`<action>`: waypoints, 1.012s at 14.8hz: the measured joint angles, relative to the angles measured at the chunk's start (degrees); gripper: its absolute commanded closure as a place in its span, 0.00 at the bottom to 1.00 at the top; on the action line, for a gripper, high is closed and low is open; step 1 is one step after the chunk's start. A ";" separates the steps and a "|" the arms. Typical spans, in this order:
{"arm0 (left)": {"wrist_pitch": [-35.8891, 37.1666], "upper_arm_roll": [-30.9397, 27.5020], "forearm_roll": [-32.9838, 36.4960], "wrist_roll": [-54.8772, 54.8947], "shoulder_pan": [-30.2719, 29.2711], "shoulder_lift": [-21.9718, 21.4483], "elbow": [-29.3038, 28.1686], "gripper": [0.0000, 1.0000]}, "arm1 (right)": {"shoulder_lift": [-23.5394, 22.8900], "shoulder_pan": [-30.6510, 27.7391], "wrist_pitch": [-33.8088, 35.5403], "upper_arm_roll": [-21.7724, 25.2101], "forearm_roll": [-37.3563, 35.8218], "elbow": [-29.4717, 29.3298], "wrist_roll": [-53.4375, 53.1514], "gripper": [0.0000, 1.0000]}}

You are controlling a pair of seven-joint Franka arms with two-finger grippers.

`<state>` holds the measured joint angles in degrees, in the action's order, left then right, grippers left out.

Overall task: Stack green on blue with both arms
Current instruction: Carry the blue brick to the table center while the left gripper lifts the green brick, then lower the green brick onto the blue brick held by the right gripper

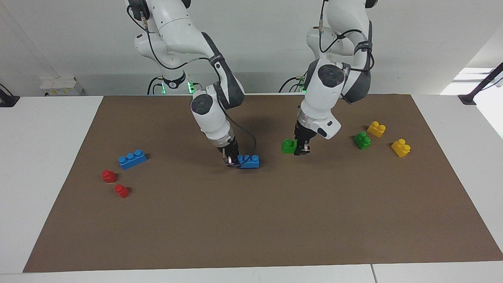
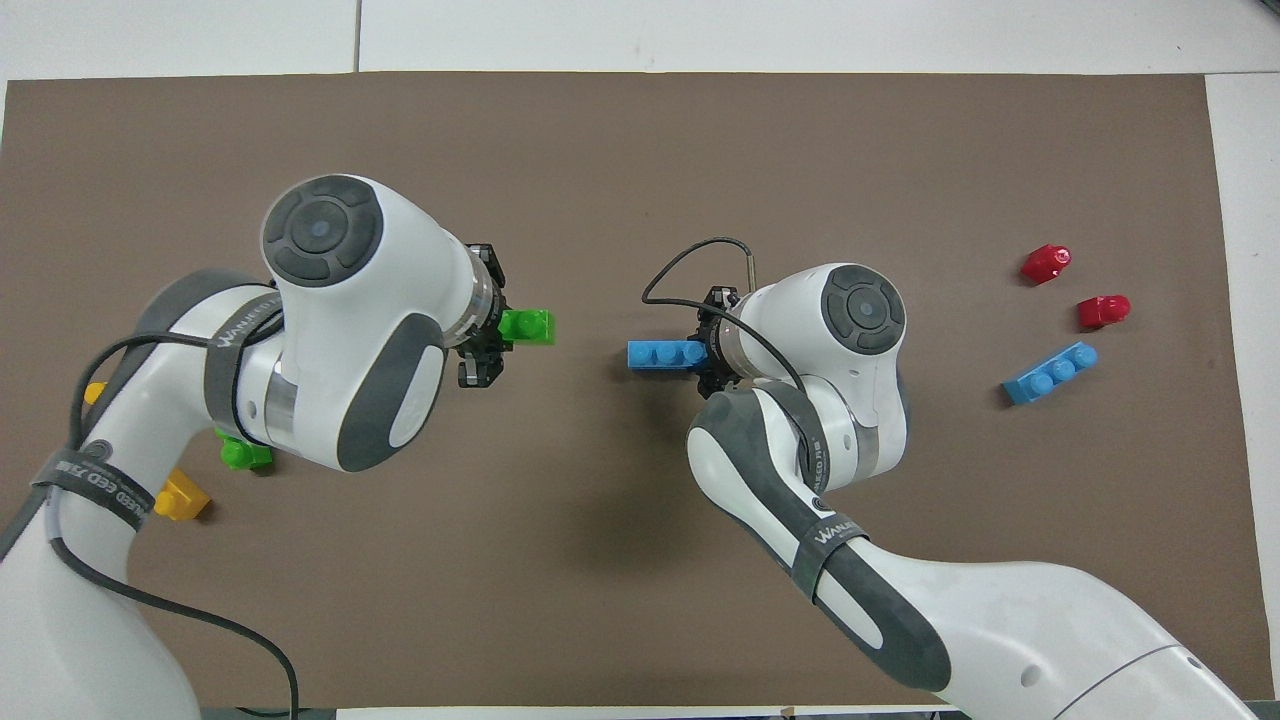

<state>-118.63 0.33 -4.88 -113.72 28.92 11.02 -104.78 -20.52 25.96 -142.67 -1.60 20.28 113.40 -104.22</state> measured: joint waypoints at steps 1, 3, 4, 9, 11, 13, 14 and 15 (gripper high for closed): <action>-0.07 0.00 0.79 -2.86 1.50 0.00 -0.08 1.00 | 0.01 0.01 -0.73 -0.01 -0.01 0.55 0.00 1.00; -0.97 0.00 2.59 -8.37 4.47 0.00 -0.60 1.00 | 0.14 0.14 -1.56 -0.04 -0.04 1.22 0.01 1.00; -1.74 0.00 3.06 -10.60 5.77 0.00 -1.03 1.00 | 0.32 0.22 -1.58 -0.05 -0.06 1.46 0.01 1.00; -6.29 -0.06 5.29 -18.05 9.32 0.38 -2.44 1.00 | 0.93 0.50 -2.94 -0.05 -0.07 2.68 0.02 1.00; -7.61 -0.08 5.75 -19.63 9.91 1.13 -2.48 1.00 | 1.00 0.54 -3.18 -0.05 -0.07 2.84 0.02 1.00; -8.95 -0.07 5.76 -19.96 10.14 2.41 -2.40 1.00 | 1.06 0.57 -3.40 -0.05 -0.07 2.98 0.02 1.00; -9.54 -0.09 5.76 -20.14 10.40 3.24 -2.27 1.00 | 1.08 0.58 -3.45 -0.05 -0.06 3.02 0.02 1.00; -10.25 -0.09 5.84 -20.49 10.78 4.33 -1.95 1.00 | 1.08 0.58 -3.59 -0.05 -0.07 3.06 0.02 1.00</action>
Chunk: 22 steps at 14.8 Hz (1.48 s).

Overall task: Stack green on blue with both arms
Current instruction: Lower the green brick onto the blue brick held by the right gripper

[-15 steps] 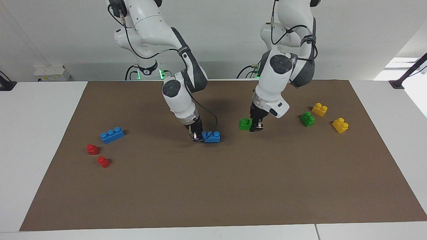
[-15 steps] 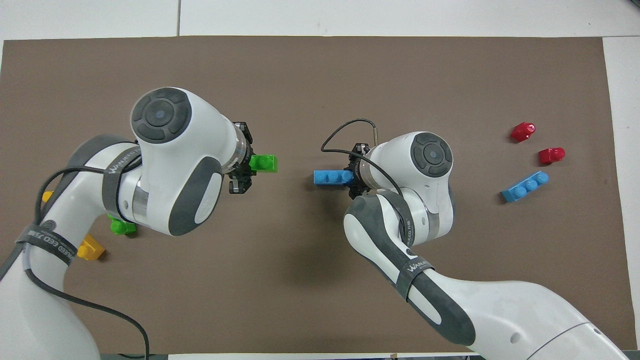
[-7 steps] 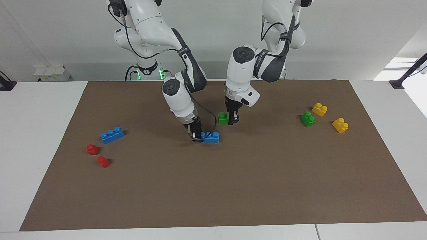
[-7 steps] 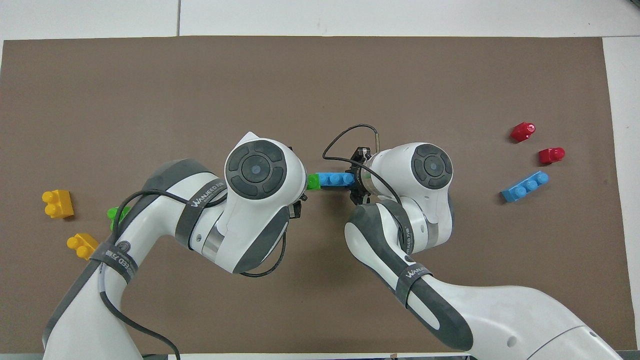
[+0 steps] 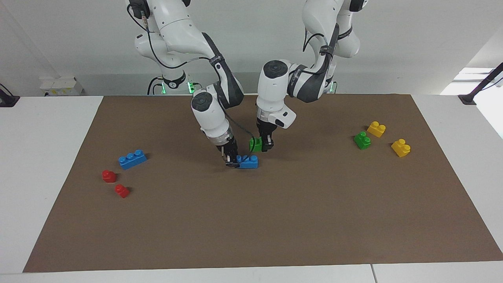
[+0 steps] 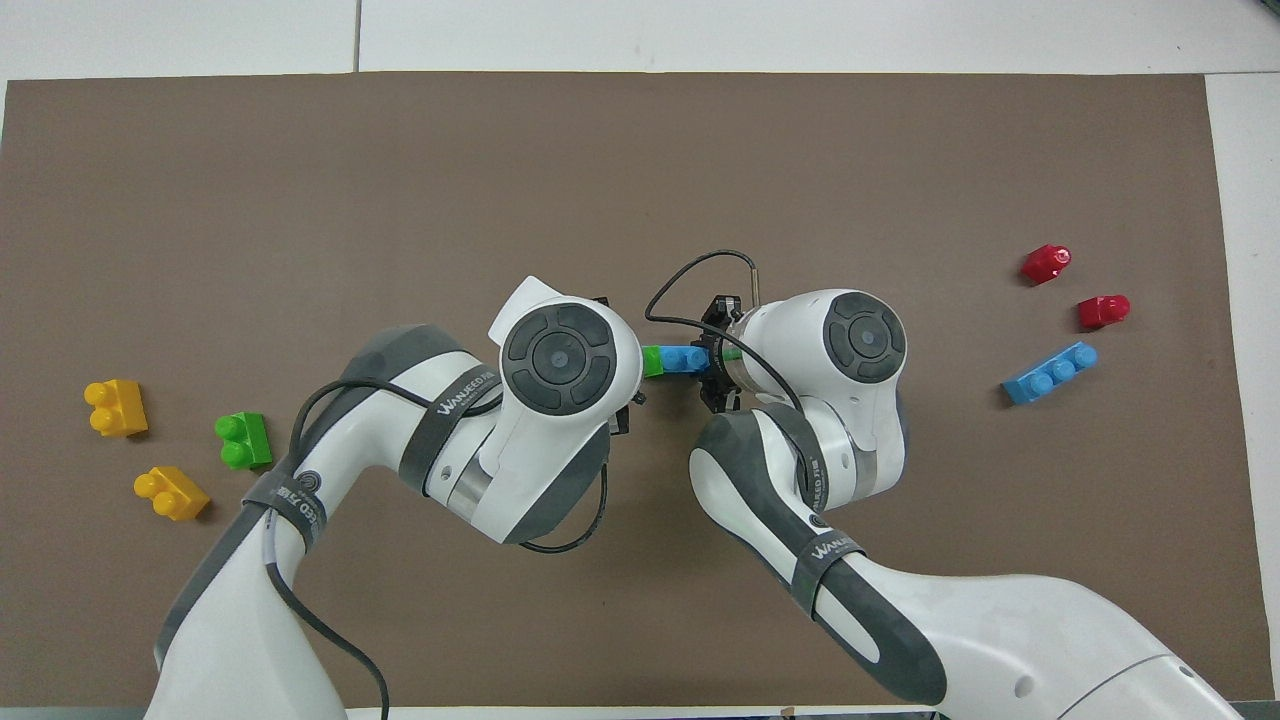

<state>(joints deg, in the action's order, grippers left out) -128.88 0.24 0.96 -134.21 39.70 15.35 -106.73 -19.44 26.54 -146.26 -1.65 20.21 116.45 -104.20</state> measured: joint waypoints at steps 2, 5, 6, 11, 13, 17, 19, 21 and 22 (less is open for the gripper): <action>-1.72 -0.02 0.83 -1.25 0.59 2.31 1.09 1.00 | 0.08 0.05 -0.56 -0.01 0.00 0.30 0.01 1.00; -2.95 -0.06 1.47 -1.90 0.65 3.97 2.25 1.00 | 0.25 0.11 -1.13 -0.03 0.00 0.69 0.01 1.00; -3.12 -0.07 1.74 -1.93 0.65 4.18 2.34 1.00 | 0.25 0.11 -1.14 -0.03 0.00 0.69 0.01 1.00; -4.13 -0.04 2.25 -2.01 0.71 5.24 2.38 1.00 | 0.25 0.11 -1.18 -0.03 0.00 0.70 0.10 1.00; -4.43 -0.03 2.26 -2.02 0.78 5.51 2.48 1.00 | 0.26 0.11 -1.22 -0.03 0.00 0.73 0.10 1.00; -4.71 -0.03 2.28 -2.03 0.87 5.59 2.52 1.00 | 0.26 0.10 -1.25 -0.03 0.00 0.73 0.15 1.00; -5.13 -0.03 2.32 -2.07 0.95 5.68 2.52 1.00 | 0.25 0.09 -1.34 0.03 0.00 0.76 0.16 1.00; -5.36 -0.04 2.34 -2.19 1.05 5.72 2.52 1.00 | 0.26 0.09 -1.38 0.03 0.00 0.77 0.17 1.00; -5.42 -0.05 2.43 -2.19 1.06 5.73 2.52 1.00 | 0.26 0.09 -1.40 0.03 0.00 0.78 0.16 1.00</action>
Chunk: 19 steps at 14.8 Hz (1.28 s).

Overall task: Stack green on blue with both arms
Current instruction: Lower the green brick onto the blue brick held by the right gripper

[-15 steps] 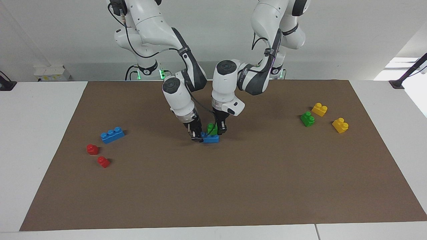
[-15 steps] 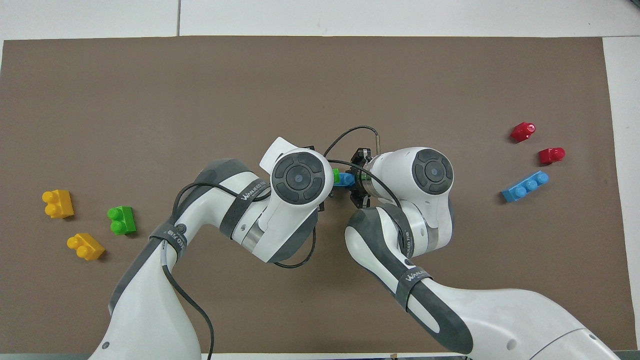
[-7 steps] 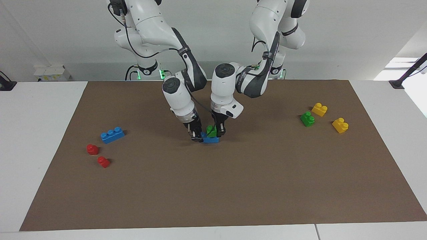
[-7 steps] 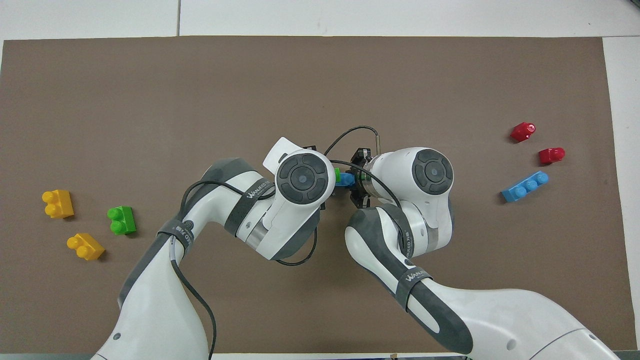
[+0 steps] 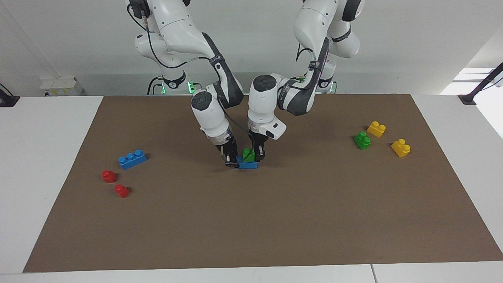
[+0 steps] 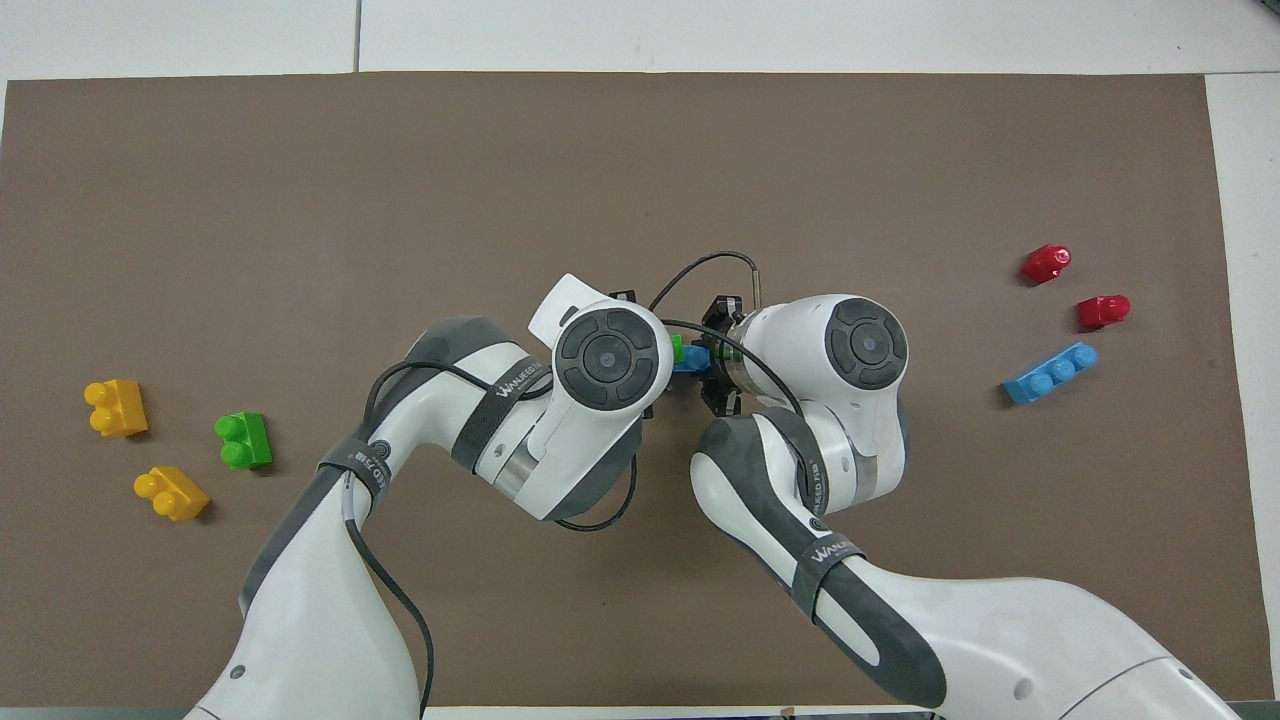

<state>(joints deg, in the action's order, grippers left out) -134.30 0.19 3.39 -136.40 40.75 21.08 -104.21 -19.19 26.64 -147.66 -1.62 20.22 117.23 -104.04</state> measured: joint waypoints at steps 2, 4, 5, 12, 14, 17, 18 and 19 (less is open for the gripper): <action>-0.09 0.00 0.30 -0.02 0.04 0.01 -0.01 1.00 | 0.00 0.00 -0.06 0.00 0.00 0.02 0.00 1.00; -0.14 -0.01 0.45 -0.05 0.05 0.01 -0.02 1.00 | 0.00 0.00 -0.09 0.00 0.00 0.04 0.00 1.00; -0.15 -0.03 0.62 -0.05 0.05 0.00 -0.03 1.00 | 0.00 0.00 -0.12 0.00 0.00 0.04 0.00 1.00; -0.75 0.02 2.13 -0.05 0.60 -0.07 -0.48 1.00 | 0.02 0.00 -0.32 -0.01 0.00 0.12 0.21 1.00; -1.82 -0.16 2.62 -0.05 0.86 0.63 -1.30 1.00 | 0.13 0.01 -0.91 -0.06 0.00 0.41 1.09 1.00; -2.35 -0.21 2.68 -0.05 0.88 1.16 -1.33 1.00 | 0.24 0.01 -1.33 -0.11 0.00 0.68 1.33 1.00; -2.35 -0.21 2.68 -0.05 0.88 1.16 -1.33 1.00 | 0.25 0.02 -1.37 -0.11 0.00 0.71 1.34 1.00; -2.35 -0.22 2.68 -0.05 0.88 1.16 -1.33 1.00 | 0.25 0.02 -1.40 -0.12 0.00 0.72 1.34 1.00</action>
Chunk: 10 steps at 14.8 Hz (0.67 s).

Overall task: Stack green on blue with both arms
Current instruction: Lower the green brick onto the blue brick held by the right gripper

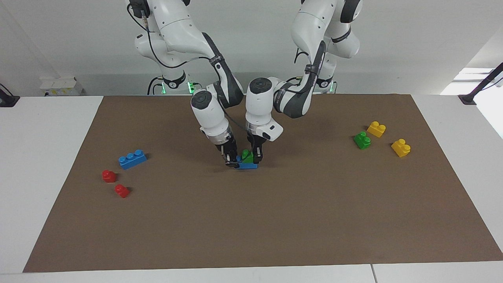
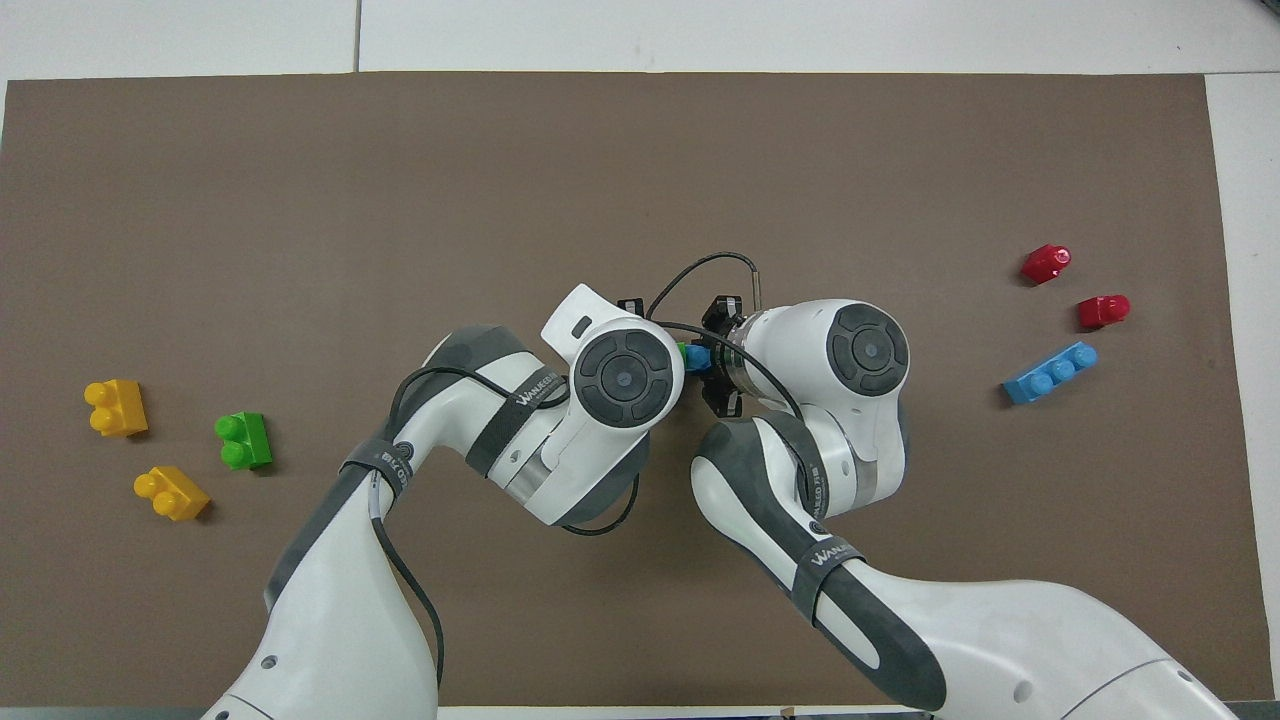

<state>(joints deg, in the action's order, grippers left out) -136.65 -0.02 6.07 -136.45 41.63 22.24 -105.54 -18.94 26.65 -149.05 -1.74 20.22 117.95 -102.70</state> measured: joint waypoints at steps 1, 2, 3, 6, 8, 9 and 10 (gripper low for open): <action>0.00 0.00 0.00 0.00 0.00 0.00 0.00 0.13 | 0.01 0.00 -0.01 0.00 0.00 0.01 0.00 1.00; 0.00 0.01 0.24 0.20 0.01 0.00 0.00 0.00 | 0.01 0.00 -0.03 0.00 0.00 0.02 0.00 1.00; 0.02 0.03 0.90 0.34 0.06 0.04 -0.06 0.00 | 0.02 -0.01 -0.04 0.01 0.03 0.03 0.00 1.00; 0.05 -0.06 1.84 0.40 0.05 0.70 -0.68 0.00 | 0.05 -0.17 -0.07 0.25 0.05 0.08 0.00 0.45; 0.05 -0.07 1.87 0.44 0.05 0.75 -0.68 0.00 | 0.04 -0.23 -0.10 0.32 0.05 0.11 0.00 0.23; 0.05 -0.08 1.88 0.44 0.05 0.75 -0.68 0.00 | 0.02 -0.29 -0.11 0.47 0.05 0.23 0.00 0.22; 0.05 -0.08 1.88 0.44 0.05 0.74 -0.68 0.00 | 0.01 -0.32 -0.13 0.62 0.05 0.34 0.00 0.21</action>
<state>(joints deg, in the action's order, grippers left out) -136.60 -0.10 7.96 -136.01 41.69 22.98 -106.22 -18.92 26.33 -149.19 -1.12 20.27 118.29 -102.70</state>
